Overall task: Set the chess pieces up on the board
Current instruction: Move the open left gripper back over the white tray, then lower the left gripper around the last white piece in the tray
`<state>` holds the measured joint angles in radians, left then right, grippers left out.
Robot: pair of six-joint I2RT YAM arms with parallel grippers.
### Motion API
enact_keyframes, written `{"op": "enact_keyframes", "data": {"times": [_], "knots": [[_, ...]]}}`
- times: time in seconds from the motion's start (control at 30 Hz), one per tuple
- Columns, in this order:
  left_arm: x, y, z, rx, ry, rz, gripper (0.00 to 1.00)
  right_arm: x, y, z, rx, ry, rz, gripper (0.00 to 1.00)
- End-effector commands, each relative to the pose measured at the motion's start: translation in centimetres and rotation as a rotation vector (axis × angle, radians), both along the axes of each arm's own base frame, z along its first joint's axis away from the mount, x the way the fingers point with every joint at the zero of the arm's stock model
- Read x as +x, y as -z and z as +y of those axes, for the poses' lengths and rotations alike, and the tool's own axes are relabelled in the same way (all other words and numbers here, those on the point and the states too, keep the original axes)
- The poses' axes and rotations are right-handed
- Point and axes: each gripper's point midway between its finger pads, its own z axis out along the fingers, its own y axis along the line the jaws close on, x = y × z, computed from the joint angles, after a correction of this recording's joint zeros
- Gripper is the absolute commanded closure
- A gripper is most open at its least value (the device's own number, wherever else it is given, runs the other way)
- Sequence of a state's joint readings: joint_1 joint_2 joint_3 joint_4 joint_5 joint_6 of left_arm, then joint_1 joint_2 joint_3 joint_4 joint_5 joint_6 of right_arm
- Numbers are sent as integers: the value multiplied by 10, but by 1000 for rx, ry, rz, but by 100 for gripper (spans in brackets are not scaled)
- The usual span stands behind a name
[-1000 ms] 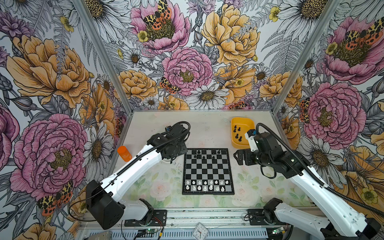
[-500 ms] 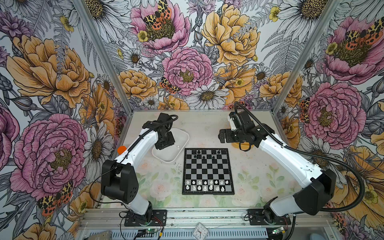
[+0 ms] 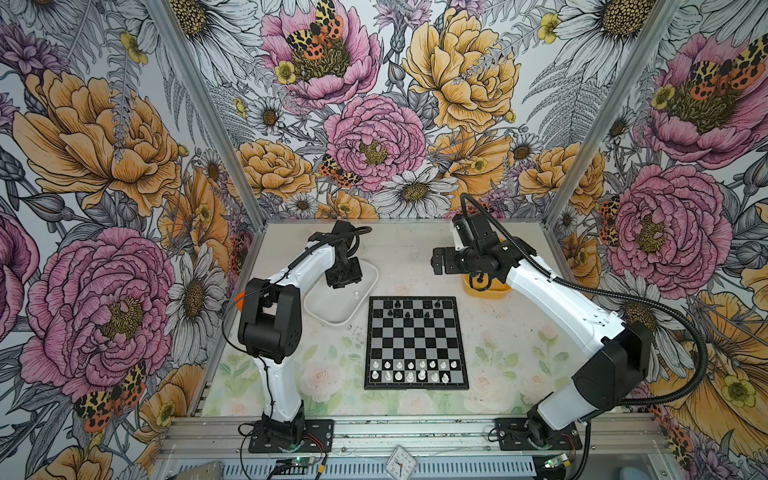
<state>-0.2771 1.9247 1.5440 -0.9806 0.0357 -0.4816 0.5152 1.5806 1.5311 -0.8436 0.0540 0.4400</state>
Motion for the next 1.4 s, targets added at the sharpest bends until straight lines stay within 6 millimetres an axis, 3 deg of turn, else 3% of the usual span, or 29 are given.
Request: {"op": "enact_keyframes", "data": {"times": [0.0,0.6,1.37], "knots": [[9,3,-7,-27,38,-11,55,8,-12,-5,12,37,-44,0],[15,32,-15,-40,73,49,58,5,-11,-16,6,68,-45,0],[6,42,-18,-31,96,78,65,-1,-5,-23,1,94,-41,0]]}}
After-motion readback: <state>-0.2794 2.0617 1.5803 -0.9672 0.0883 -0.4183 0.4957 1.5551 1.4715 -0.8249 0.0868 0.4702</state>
